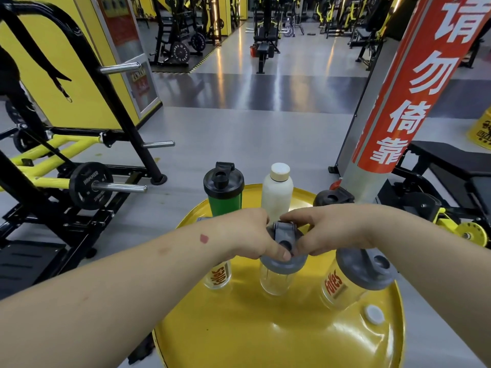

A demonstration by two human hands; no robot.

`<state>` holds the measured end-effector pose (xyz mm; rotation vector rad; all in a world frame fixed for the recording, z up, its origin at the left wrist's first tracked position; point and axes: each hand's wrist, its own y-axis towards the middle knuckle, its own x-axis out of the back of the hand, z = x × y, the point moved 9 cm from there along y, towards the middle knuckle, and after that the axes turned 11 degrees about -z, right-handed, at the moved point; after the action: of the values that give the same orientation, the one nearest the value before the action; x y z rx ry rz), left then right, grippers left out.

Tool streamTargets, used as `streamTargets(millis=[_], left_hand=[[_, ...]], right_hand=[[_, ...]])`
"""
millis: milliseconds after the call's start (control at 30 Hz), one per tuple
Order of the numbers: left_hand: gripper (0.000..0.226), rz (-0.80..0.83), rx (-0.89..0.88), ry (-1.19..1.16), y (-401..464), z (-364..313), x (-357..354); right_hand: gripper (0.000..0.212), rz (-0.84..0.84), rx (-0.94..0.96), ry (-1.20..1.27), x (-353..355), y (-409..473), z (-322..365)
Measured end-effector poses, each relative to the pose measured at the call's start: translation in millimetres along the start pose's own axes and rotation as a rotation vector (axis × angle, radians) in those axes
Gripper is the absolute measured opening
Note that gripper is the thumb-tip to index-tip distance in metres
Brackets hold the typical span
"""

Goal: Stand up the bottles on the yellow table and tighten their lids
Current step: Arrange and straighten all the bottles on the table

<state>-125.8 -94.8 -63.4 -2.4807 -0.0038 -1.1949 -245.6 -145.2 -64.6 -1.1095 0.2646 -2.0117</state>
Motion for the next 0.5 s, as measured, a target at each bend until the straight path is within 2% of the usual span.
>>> streamTargets(millis=[67,167,300,500], left_hand=[[0.033,0.014,0.005,-0.027,2,3,-2],[0.031,0.032,0.082,-0.179,7,12,-2],[0.029,0.006,0.116,-0.183,13,22,2],[0.038,-0.007,0.116,-0.126,14,27,-2]], right_hand=[[0.059,-0.001,-0.088,0.203,-1,6,-11],[0.039,-0.033,-0.13,0.361,1,9,-18],[0.042,-0.05,-0.135,0.474,2,10,-21],[0.05,-0.025,-0.112,0.441,0,12,-21]])
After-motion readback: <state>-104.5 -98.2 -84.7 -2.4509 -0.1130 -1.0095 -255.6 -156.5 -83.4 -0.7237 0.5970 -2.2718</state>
